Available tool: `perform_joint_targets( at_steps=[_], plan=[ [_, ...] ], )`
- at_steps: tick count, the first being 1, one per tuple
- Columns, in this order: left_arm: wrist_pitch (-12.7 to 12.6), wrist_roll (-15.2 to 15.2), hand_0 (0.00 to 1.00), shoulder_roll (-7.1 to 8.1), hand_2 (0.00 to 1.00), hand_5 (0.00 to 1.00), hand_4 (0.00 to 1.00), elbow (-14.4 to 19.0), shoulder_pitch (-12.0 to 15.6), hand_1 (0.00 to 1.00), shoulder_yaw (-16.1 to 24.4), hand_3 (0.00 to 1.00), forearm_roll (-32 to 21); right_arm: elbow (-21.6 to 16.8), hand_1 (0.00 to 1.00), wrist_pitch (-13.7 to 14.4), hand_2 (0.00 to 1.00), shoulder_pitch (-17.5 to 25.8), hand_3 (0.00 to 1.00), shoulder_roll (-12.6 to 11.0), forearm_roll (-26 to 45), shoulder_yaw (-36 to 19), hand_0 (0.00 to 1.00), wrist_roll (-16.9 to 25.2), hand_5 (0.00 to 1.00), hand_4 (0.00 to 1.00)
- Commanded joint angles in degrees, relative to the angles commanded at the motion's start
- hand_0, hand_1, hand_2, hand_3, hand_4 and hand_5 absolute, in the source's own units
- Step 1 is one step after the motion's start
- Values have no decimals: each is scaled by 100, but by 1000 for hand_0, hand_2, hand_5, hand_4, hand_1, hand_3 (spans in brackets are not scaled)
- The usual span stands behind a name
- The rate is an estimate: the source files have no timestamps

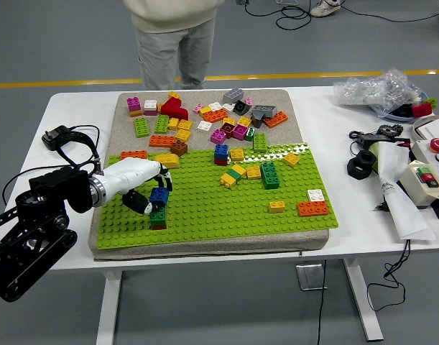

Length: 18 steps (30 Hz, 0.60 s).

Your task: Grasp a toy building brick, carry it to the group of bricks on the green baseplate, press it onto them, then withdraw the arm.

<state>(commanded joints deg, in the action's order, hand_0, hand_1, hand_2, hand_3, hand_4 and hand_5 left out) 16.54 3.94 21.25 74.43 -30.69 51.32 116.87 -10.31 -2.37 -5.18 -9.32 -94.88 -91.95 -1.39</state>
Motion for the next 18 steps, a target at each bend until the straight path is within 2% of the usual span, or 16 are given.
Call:
perform_joint_targets(
  at_steps=[18],
  plan=[
    [30, -5, 785, 21, 531, 2, 720, -85, -21, 739, -29, 574, 11, 0, 691, -4, 741, 7, 765, 16, 9, 19, 771, 0, 765, 998]
  ],
)
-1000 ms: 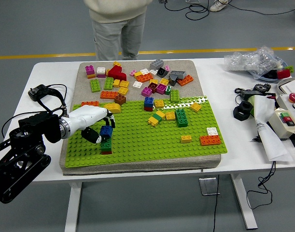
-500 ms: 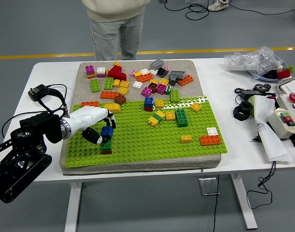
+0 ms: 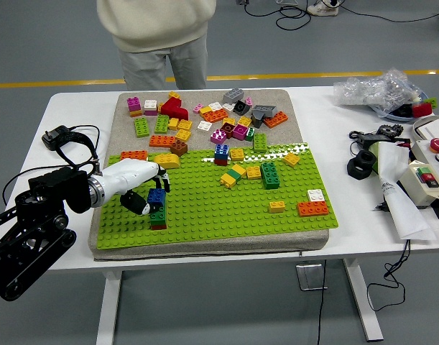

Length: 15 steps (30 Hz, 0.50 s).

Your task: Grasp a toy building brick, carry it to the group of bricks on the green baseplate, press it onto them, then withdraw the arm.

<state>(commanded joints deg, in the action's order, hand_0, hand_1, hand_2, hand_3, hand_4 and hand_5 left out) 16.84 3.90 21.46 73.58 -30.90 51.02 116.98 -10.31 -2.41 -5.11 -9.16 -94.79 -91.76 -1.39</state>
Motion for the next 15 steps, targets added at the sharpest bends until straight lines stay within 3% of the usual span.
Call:
perform_joint_targets(
  at_steps=[15],
  plan=[
    [-26, -31, 801, -9, 541, 11, 748, -28, -12, 746, 6, 584, -59, 0, 691, -3, 741, 2, 764, 8, 2, 6, 772, -4, 764, 998]
  ],
)
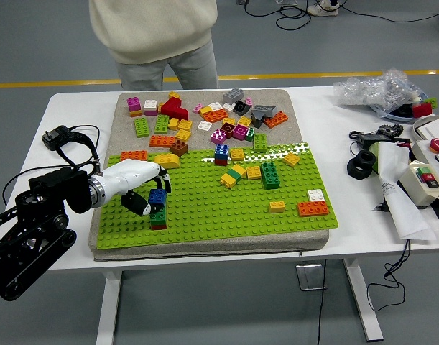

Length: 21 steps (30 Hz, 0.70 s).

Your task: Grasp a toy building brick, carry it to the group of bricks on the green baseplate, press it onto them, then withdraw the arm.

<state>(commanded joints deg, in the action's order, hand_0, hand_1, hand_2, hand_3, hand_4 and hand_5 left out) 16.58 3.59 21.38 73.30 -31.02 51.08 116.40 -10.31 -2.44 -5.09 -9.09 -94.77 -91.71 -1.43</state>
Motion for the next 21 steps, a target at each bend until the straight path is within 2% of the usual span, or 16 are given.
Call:
perform_joint_targets(
  at_steps=[21],
  plan=[
    [10, 3, 822, -25, 556, 43, 778, -93, -31, 757, 28, 601, -62, 0, 690, -4, 741, -2, 764, -5, 22, 11, 771, 3, 764, 998]
  ],
)
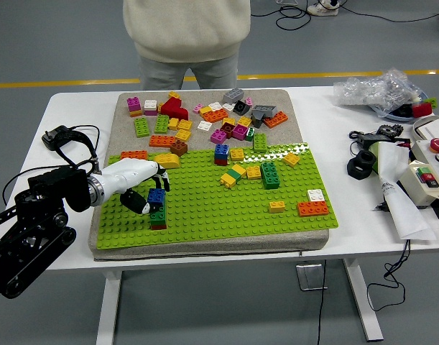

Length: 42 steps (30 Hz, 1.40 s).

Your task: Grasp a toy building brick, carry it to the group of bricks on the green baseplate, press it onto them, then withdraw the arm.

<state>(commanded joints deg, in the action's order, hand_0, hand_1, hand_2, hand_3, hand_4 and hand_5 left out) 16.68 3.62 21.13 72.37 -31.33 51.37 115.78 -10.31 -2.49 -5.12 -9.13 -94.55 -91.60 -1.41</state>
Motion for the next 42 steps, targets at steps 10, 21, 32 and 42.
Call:
perform_joint_targets(
  at_steps=[10, 21, 32, 42],
  plan=[
    [3, 1, 826, -4, 558, 51, 782, -11, -12, 760, 15, 603, -31, 0, 690, 0, 741, -5, 764, 1, 16, 3, 771, 0, 764, 998],
    [3, -4, 839, -17, 568, 75, 810, -20, -19, 761, 23, 611, -61, 0, 689, 0, 741, -6, 763, 6, 32, 3, 771, -1, 762, 998],
    [2, -7, 845, -24, 571, 83, 817, -4, -32, 763, 20, 614, -68, 0, 689, -5, 740, -6, 763, 12, 15, -4, 770, -4, 763, 998],
    [41, -5, 866, -24, 581, 90, 822, -9, -35, 768, 11, 616, -113, 0, 688, -8, 738, -3, 763, 22, 12, -1, 770, -8, 762, 998]
  ],
)
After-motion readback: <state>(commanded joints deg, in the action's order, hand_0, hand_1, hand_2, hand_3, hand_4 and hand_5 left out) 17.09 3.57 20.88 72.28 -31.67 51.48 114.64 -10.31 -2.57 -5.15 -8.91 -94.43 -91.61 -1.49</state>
